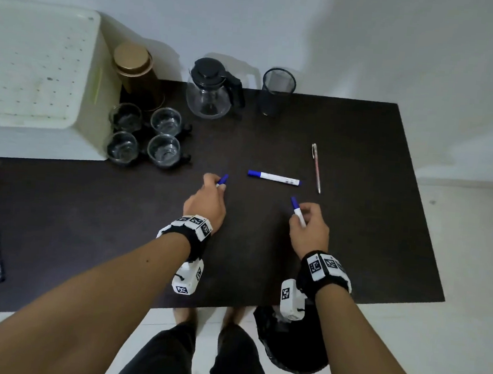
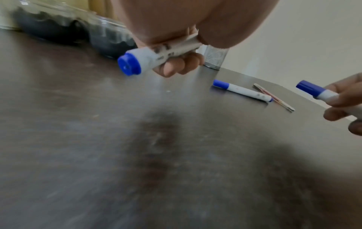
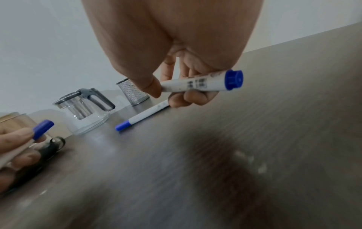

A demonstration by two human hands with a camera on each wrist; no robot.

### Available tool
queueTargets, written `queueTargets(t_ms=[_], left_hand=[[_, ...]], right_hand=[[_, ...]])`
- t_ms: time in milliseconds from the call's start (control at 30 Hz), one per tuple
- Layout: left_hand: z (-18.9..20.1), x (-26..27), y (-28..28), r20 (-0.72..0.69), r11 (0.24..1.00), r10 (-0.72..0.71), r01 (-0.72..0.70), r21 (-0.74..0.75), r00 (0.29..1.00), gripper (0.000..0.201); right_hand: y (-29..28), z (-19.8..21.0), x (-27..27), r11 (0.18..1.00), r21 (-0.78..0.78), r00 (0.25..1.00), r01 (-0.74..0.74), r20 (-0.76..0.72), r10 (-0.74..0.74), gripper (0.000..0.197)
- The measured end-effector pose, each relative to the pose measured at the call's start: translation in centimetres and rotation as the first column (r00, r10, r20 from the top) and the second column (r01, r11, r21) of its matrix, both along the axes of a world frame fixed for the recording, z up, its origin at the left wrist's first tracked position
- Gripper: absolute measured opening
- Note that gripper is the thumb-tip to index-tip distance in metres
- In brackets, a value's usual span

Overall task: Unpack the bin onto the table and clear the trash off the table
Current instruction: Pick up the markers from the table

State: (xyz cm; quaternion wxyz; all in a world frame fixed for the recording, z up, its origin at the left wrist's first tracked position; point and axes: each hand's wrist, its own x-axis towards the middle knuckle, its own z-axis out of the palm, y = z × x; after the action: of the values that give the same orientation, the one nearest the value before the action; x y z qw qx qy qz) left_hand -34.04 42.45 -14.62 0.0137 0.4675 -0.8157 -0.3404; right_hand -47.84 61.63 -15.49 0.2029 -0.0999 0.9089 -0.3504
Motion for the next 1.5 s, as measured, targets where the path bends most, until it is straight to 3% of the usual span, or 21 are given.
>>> queueTargets(t_ms=[400, 633, 767, 933, 1167, 1333, 1500], left_hand=[[-1.2, -13.6, -0.2, -0.020, 0.969, -0.234, 0.231, -0.092, 0.972, 0.036], [-3.1, -16.2, -0.6, 0.080, 0.890, -0.432, 0.439, -0.126, 0.898, 0.063], [-3.9, -16.5, -0.7, 0.146, 0.854, -0.488, 0.505, -0.123, 0.861, 0.066], [-4.5, -15.2, -1.4, 0.144, 0.864, -0.460, 0.479, -0.154, 0.876, 0.063], [-4.0, -11.8, -1.4, 0.194, 0.845, -0.472, 0.504, -0.179, 0.860, 0.038], [-2.3, -6.7, -1.3, 0.106, 0.921, -0.338, 0.352, -0.170, 0.935, 0.033], [-0.3, 1.5, -2.9, 0.059, 0.986, -0.102, 0.109, -0.129, 0.993, 0.028]], right_hand=[[-3.0, -0.7, -13.6, 0.994, 0.052, 0.988, -0.096, -0.117, 0.101, 0.025], [-5.9, -2.7, -18.2, 0.988, 0.112, 0.985, -0.102, -0.129, 0.117, 0.038], [-6.8, -3.8, -19.0, 0.989, 0.117, 0.987, -0.086, -0.125, 0.101, 0.044], [-6.6, -4.2, -18.5, 0.978, 0.168, 0.977, -0.122, -0.152, 0.148, 0.034], [-5.5, -2.9, -16.1, 0.975, 0.129, 0.979, -0.180, -0.076, 0.191, 0.016], [-6.4, -1.1, -12.1, 0.955, 0.069, 0.956, -0.288, -0.028, 0.291, 0.016], [-10.4, 0.8, -5.0, 0.897, 0.059, 0.899, -0.438, 0.044, 0.436, 0.011]])
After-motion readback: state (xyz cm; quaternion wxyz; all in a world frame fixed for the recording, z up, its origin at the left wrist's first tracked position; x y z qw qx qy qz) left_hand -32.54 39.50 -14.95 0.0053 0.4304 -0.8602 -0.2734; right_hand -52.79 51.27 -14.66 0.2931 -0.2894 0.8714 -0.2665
